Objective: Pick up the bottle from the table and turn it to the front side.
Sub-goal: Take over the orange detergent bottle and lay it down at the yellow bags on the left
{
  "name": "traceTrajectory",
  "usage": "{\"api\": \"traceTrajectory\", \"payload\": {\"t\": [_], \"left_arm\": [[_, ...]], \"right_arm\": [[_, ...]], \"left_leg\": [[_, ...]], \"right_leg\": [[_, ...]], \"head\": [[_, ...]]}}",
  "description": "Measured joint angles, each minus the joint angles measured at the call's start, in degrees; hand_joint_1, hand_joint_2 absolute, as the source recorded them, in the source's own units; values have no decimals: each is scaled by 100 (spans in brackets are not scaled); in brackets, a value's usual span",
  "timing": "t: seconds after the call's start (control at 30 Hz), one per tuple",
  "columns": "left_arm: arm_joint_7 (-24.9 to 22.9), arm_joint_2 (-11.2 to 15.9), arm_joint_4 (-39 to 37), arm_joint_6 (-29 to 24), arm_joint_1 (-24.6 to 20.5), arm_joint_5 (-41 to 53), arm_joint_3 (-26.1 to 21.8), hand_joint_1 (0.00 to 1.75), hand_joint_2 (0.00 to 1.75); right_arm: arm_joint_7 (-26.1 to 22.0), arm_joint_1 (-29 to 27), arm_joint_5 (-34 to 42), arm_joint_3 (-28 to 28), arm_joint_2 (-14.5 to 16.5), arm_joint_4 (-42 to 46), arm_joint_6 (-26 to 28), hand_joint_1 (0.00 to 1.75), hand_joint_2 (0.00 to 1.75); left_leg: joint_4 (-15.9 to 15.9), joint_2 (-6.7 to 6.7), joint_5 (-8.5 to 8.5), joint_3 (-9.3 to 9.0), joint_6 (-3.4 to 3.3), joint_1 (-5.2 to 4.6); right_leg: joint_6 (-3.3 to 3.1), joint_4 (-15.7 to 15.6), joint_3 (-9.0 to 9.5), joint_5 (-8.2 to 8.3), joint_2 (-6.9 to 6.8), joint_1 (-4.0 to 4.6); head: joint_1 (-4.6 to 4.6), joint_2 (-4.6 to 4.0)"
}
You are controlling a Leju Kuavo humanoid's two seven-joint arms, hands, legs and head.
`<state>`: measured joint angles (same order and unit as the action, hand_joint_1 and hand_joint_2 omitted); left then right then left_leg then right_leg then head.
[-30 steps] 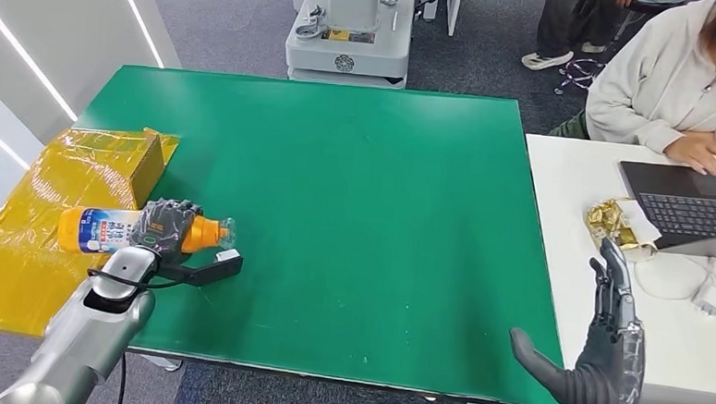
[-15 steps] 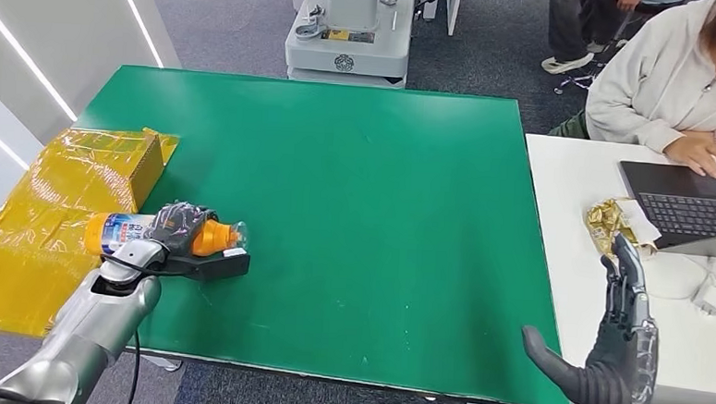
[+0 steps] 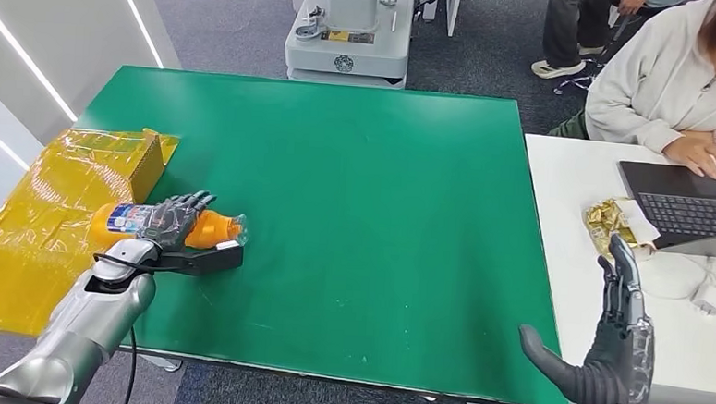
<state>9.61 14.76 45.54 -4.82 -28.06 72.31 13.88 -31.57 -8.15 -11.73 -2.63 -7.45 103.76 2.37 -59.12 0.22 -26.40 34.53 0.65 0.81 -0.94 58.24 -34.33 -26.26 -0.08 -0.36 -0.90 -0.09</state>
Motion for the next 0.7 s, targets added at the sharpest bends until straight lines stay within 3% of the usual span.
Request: {"api": "traceTrajectory", "payload": {"t": [0.27, 0.7], "left_arm": [[-105, -125, -2, -57, 4, 73, 45, 0, 175], [590, -698, 321, -282, 105, -953, 251, 0, 175]], "right_arm": [[20, 103, -97, 124, 6, -102, 14, 0, 175], [27, 243, -136, 133, 77, -280, -71, 0, 175]], "left_leg": [[0, -9, 1, -3, -1, -2], [-3, -14, 2, 0, -2, -4]], "right_leg": [[1, -1, 6, -1, -14, 0], [5, -2, 5, 3, -15, -1]], "head": [[0, 0], [-1, 0]]}}
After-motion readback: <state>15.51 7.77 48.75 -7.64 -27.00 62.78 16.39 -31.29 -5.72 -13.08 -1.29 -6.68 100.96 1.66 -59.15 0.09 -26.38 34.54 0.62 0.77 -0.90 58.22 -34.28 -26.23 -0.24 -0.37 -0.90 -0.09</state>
